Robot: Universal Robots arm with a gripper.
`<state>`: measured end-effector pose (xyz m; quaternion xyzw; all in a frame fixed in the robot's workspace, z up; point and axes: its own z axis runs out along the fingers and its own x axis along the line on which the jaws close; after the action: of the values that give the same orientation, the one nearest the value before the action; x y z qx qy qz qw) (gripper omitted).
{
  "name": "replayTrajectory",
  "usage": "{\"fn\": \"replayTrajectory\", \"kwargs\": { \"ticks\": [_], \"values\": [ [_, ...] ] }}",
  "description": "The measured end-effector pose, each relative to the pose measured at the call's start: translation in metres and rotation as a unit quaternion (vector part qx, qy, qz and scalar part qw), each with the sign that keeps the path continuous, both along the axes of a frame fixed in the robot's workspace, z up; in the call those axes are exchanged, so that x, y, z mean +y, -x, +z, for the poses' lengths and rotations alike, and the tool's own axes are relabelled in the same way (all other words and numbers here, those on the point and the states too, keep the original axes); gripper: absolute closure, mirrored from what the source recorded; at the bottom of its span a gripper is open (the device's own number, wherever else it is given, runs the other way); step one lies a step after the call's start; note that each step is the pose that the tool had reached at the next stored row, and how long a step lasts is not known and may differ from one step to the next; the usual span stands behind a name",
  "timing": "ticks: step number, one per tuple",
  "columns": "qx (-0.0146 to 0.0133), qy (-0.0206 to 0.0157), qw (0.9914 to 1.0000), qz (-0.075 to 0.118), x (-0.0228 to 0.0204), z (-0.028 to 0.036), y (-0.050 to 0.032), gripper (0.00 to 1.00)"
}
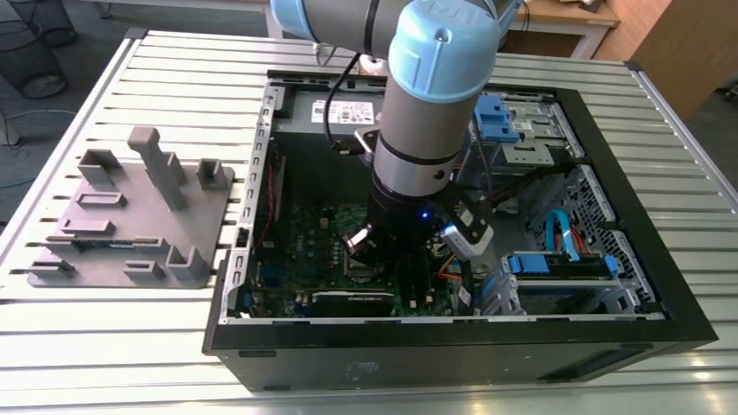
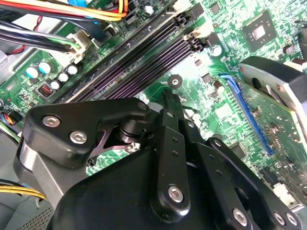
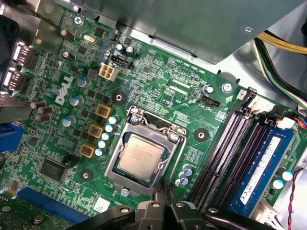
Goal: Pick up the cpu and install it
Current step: 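Install the first cpu locking lever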
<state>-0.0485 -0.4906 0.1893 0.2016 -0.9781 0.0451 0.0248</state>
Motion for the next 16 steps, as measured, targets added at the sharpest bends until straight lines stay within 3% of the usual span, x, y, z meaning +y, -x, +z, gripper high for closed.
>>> {"fn": "replayTrajectory", "kwargs": {
  "ticks": [16],
  "values": [
    [0.0, -0.0011, 1.0, 0.0, 0.0, -0.0001, -0.0018, 0.89]
  ]
}}
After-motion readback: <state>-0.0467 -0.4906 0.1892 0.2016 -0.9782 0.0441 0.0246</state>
